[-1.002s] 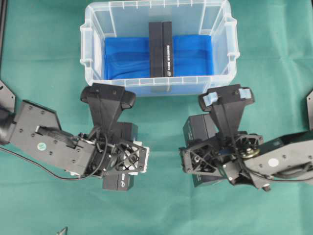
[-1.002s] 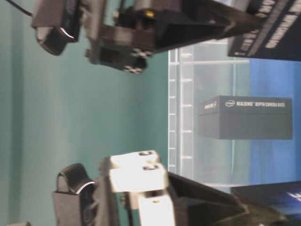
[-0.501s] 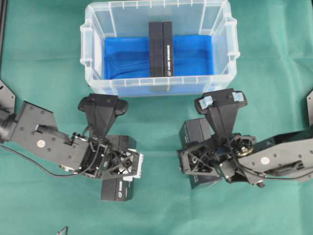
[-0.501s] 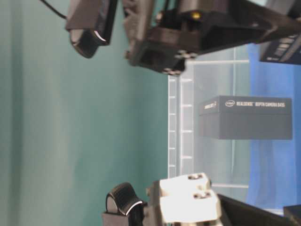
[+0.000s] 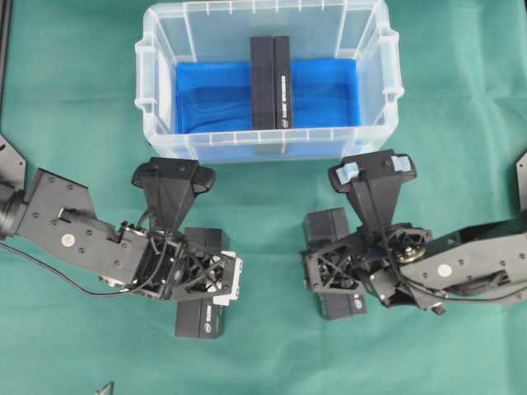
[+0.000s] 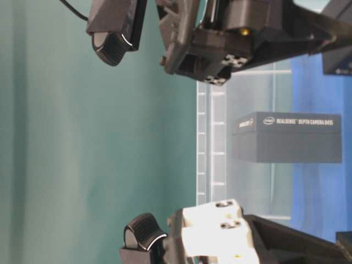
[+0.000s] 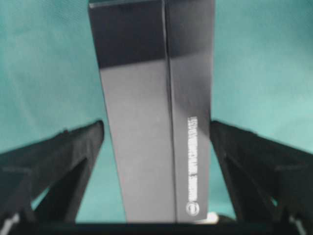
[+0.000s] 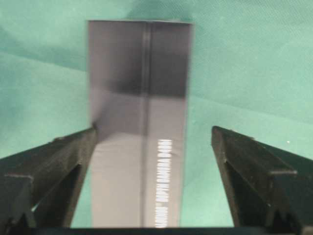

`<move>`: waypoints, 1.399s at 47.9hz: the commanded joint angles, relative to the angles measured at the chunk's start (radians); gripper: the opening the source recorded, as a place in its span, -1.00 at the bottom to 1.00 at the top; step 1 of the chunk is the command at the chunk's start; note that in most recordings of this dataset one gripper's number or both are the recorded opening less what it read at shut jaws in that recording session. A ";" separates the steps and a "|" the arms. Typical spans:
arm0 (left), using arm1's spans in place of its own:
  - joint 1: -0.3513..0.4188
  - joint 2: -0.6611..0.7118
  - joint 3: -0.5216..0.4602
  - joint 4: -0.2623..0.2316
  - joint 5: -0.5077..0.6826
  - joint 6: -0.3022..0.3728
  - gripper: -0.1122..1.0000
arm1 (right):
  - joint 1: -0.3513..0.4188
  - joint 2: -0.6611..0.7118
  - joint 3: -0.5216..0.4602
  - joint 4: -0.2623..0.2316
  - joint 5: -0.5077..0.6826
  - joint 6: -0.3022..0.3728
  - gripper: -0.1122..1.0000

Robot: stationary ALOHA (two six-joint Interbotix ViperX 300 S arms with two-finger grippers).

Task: Take the box out of the case with both arms.
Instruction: 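Lower both boxes upright onto the green cloth in front of bin, then open both grippers and release the boxes on the table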

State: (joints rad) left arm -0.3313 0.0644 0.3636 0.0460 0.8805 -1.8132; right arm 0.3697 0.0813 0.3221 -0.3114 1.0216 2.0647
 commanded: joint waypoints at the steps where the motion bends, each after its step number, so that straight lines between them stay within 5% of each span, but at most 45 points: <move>1: 0.008 -0.026 -0.023 0.002 -0.003 -0.002 0.84 | 0.002 -0.014 -0.021 -0.003 0.006 -0.003 0.86; 20: 0.025 -0.078 -0.100 0.006 0.121 0.003 0.84 | 0.000 -0.055 -0.107 -0.006 0.112 -0.031 0.84; 50: 0.074 -0.126 -0.463 0.029 0.548 0.169 0.84 | -0.017 -0.086 -0.480 -0.052 0.529 -0.281 0.84; 67: 0.074 -0.127 -0.472 0.044 0.580 0.173 0.84 | -0.017 -0.084 -0.497 -0.060 0.566 -0.298 0.84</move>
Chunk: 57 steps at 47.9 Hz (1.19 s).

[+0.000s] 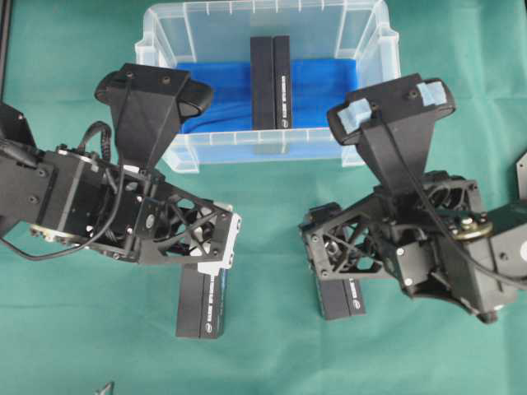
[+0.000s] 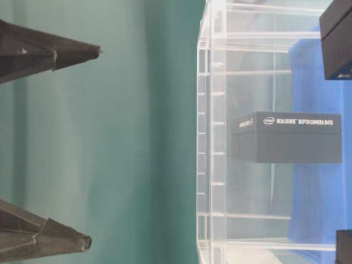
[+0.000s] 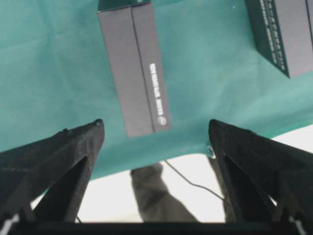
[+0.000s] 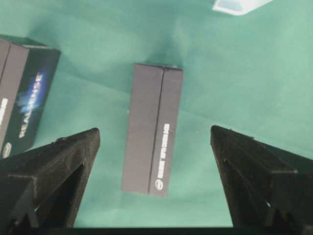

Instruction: Take the box out of the case with both arms.

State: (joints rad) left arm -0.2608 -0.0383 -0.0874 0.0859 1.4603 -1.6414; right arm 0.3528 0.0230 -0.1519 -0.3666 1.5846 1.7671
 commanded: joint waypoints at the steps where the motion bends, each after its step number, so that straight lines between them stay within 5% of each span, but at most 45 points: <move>1: 0.003 -0.023 -0.021 0.005 0.000 0.002 0.84 | 0.000 -0.026 -0.023 -0.005 0.003 0.000 0.84; 31: -0.026 -0.092 0.023 0.005 0.074 -0.017 0.84 | 0.023 -0.087 0.008 0.002 0.091 -0.012 0.82; 57: -0.133 -0.400 0.339 0.005 0.103 -0.255 0.84 | 0.063 -0.356 0.296 0.002 0.120 0.089 0.82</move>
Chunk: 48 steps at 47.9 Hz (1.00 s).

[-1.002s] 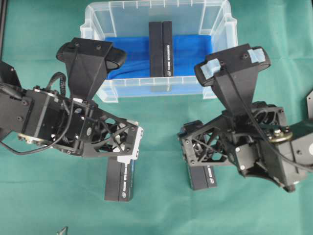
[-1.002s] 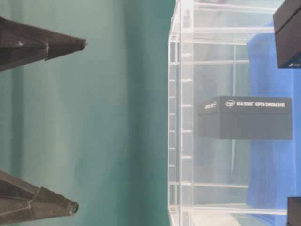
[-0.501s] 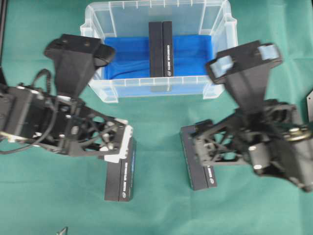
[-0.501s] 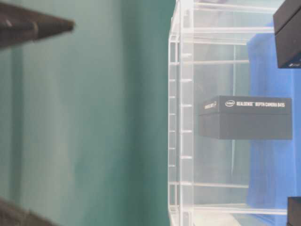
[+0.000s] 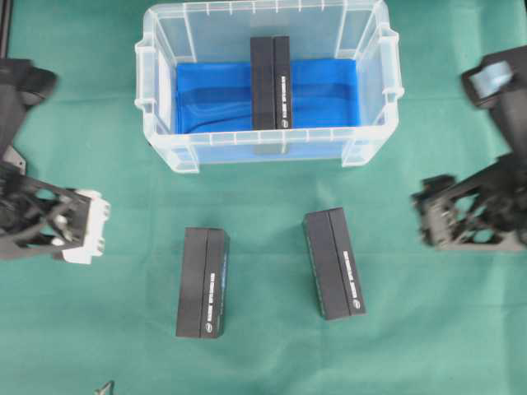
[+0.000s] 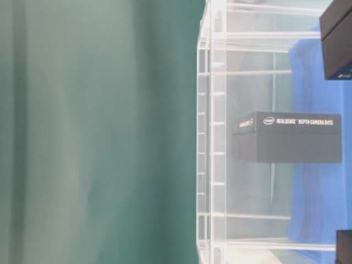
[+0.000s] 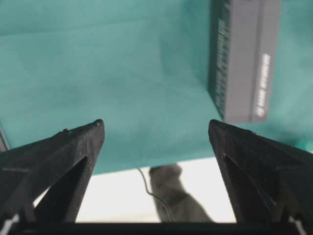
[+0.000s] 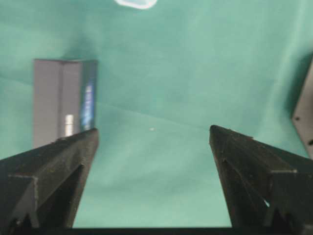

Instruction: Take the box out of the case with both arms.

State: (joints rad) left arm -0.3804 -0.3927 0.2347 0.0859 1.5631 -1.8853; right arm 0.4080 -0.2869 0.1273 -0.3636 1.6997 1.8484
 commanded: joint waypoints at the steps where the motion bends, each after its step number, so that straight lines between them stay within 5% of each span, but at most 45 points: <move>1: -0.014 -0.054 0.021 0.005 0.000 -0.009 0.84 | 0.009 -0.055 0.026 -0.002 0.005 0.011 0.82; 34: 0.028 -0.075 0.048 0.012 0.006 0.002 0.84 | -0.002 -0.123 0.107 -0.005 -0.018 0.046 0.82; 48: 0.143 -0.077 0.044 0.012 0.006 0.140 0.84 | -0.087 -0.146 0.123 -0.008 -0.021 -0.020 0.82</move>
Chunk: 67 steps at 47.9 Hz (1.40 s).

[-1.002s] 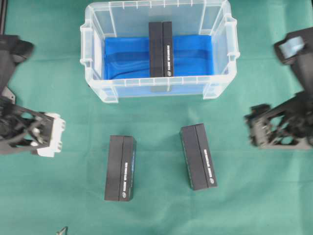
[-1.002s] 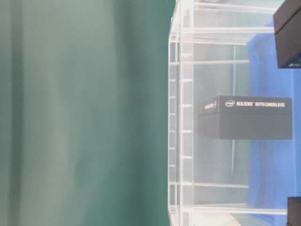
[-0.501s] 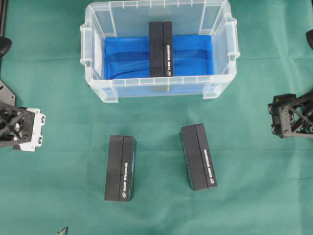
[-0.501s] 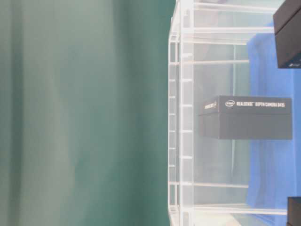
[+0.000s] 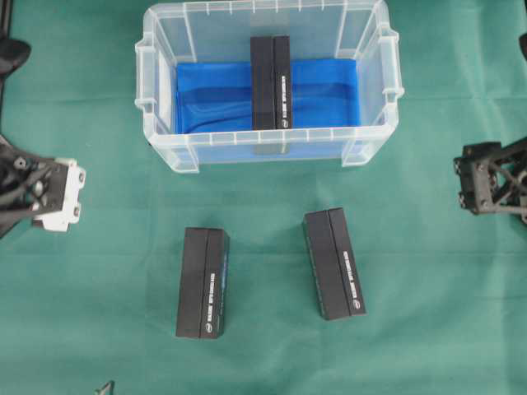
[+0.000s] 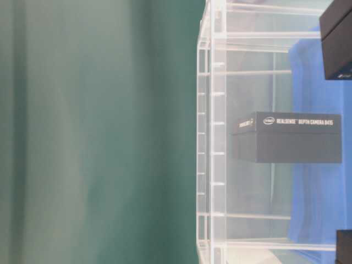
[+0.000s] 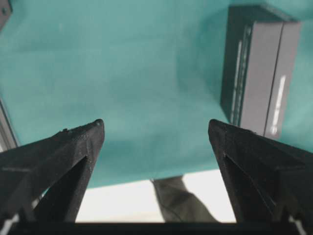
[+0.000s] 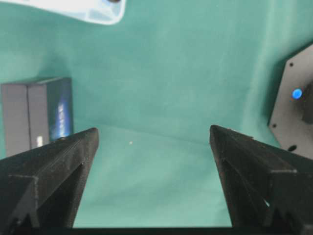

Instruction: Take the box out of the case with both arms.

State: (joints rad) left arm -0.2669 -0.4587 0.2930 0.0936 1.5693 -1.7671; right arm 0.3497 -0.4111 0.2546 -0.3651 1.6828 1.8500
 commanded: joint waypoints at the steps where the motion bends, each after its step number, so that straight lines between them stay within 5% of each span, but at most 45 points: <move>1: 0.040 -0.011 -0.014 0.005 0.002 0.031 0.84 | -0.038 -0.025 -0.003 -0.006 -0.005 -0.031 0.82; 37: 0.522 -0.017 -0.014 0.003 -0.006 0.512 0.84 | -0.546 -0.067 0.021 0.014 -0.160 -0.509 0.82; 67: 0.541 -0.011 -0.011 0.000 -0.018 0.538 0.84 | -0.565 -0.040 0.021 0.018 -0.178 -0.520 0.82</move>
State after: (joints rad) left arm 0.2715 -0.4648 0.2930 0.0920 1.5539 -1.2303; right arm -0.2148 -0.4479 0.2853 -0.3436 1.5110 1.3284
